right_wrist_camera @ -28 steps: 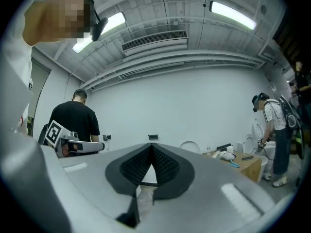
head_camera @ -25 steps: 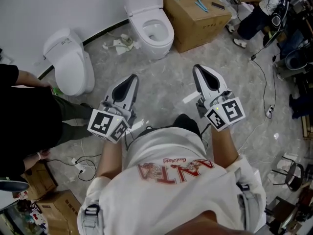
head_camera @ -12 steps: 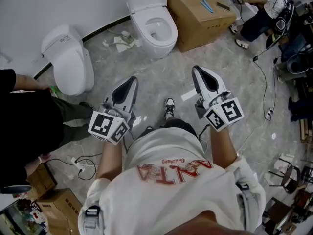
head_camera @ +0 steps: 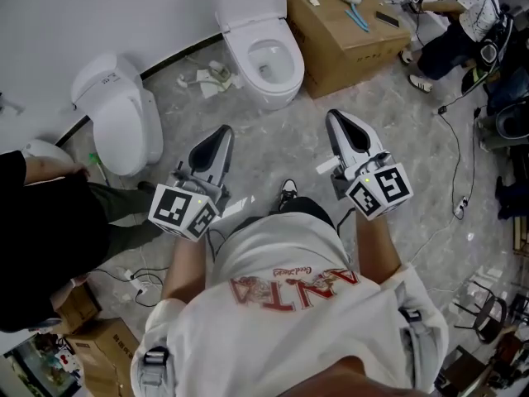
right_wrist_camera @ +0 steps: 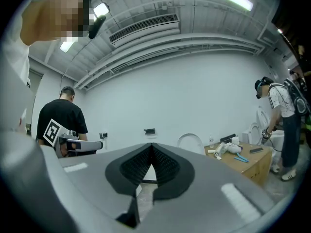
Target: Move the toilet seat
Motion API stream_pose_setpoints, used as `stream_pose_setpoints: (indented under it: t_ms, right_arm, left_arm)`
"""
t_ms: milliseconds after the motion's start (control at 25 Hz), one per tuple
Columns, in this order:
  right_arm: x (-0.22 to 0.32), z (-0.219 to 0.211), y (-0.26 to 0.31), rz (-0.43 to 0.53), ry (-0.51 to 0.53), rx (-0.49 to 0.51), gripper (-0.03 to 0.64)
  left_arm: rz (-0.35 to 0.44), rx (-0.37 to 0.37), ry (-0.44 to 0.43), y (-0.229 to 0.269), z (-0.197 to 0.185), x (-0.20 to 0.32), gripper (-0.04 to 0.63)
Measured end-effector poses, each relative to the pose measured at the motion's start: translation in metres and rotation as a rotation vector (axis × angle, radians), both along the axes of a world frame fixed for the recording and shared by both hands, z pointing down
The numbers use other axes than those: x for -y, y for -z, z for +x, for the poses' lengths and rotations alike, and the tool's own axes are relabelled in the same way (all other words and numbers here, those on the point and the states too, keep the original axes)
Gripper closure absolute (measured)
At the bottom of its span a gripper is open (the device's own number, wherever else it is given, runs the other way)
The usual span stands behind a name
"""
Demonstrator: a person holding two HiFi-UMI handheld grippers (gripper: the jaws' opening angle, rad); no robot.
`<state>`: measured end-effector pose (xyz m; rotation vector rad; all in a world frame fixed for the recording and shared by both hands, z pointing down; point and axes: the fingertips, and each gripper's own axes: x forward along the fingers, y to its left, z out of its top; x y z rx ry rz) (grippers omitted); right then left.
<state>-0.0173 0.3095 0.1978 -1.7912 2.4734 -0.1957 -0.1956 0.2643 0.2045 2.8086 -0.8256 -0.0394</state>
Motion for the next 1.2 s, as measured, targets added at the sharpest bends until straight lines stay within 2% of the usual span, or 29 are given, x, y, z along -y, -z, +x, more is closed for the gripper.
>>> stream_pose_setpoints:
  t_ms: [520, 680, 840, 1200]
  right_arm:
    - [0.070, 0.119, -0.022, -0.047, 0.032, 0.084, 0.614]
    - [0.085, 0.134, -0.036, -0.071, 0.039, 0.109, 0.614]
    - [0.104, 0.136, -0.042, -0.086, 0.057, 0.069, 0.614]
    - [0.165, 0.149, -0.056, -0.128, 0.042, 0.057, 0.614]
  left_arm:
    - [-0.015, 0.071, 0.052, -0.002, 0.108, 0.057, 0.581]
    - [-0.043, 0.097, 0.070, -0.016, 0.117, 0.069, 0.581]
    - [-0.057, 0.089, 0.091, -0.026, 0.121, 0.093, 0.582]
    - [-0.085, 0.056, 0.090, -0.042, 0.131, 0.160, 0.581]
